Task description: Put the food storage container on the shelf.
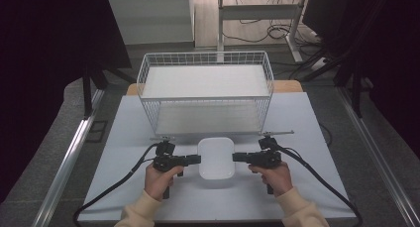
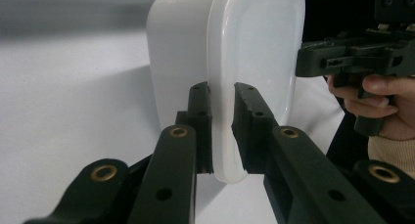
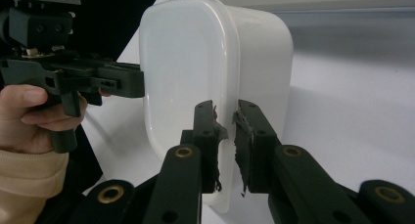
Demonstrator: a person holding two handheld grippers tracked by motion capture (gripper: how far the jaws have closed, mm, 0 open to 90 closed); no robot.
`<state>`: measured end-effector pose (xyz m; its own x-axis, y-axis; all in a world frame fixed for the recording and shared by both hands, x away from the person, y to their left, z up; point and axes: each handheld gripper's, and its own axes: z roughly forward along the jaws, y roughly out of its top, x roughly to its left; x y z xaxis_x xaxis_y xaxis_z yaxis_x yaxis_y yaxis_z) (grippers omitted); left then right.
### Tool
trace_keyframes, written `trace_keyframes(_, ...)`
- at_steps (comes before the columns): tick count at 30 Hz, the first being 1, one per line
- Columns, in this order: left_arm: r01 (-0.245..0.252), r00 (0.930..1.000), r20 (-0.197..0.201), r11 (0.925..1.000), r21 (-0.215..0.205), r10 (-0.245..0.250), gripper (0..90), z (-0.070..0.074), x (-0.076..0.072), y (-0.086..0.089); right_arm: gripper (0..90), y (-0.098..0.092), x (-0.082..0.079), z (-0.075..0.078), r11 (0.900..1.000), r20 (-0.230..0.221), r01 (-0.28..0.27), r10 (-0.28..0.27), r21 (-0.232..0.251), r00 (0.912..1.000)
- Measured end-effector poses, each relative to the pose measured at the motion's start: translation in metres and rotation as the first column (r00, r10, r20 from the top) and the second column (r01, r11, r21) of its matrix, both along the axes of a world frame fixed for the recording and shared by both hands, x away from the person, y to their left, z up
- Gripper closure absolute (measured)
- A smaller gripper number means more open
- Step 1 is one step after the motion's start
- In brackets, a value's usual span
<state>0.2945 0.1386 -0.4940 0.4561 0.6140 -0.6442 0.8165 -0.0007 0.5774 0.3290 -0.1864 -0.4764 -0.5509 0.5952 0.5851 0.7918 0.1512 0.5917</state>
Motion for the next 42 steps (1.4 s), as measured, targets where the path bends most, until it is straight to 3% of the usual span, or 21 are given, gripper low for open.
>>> trace_keyframes(10,0.023,0.9983,0.054,0.9994,-0.025,-0.022,80.3,0.015,-0.009,0.003,78.8,-0.004,-0.007,0.014,0.999,0.067,-0.032,0.03,0.019,0.9973)
trace_keyframes(16,0.036,0.9951,0.093,0.999,-0.028,-0.034,80.3,0.025,-0.014,0.005,78.9,-0.001,-0.015,0.031,0.999,0.149,-0.045,0.046,-0.011,0.9877)
trace_keyframes(23,0.038,0.9913,0.126,0.9992,-0.005,-0.037,80.3,0.035,-0.019,0.004,78.9,-0.001,-0.019,0.039,0.998,0.184,-0.054,0.056,-0.015,0.9813)
trace_keyframes(28,0.05,0.986,0.159,0.9988,0.0,-0.049,80.3,0.045,-0.022,0.007,78.9,0.001,-0.025,0.05,0.998,0.233,-0.056,0.06,-0.024,0.9705)
trace_keyframes(34,0.054,0.9838,0.172,0.9985,-0.009,-0.052,79.9,0.053,-0.02,0.013,79.2,0.006,-0.028,0.064,0.997,0.279,-0.067,0.075,-0.037,0.9574)
trace_keyframes(42,0.05,0.9768,0.209,0.9988,-0.003,-0.048,79.8,0.069,-0.019,0.017,79.4,0.009,-0.026,0.08,0.996,0.313,-0.081,0.084,-0.022,0.9461)
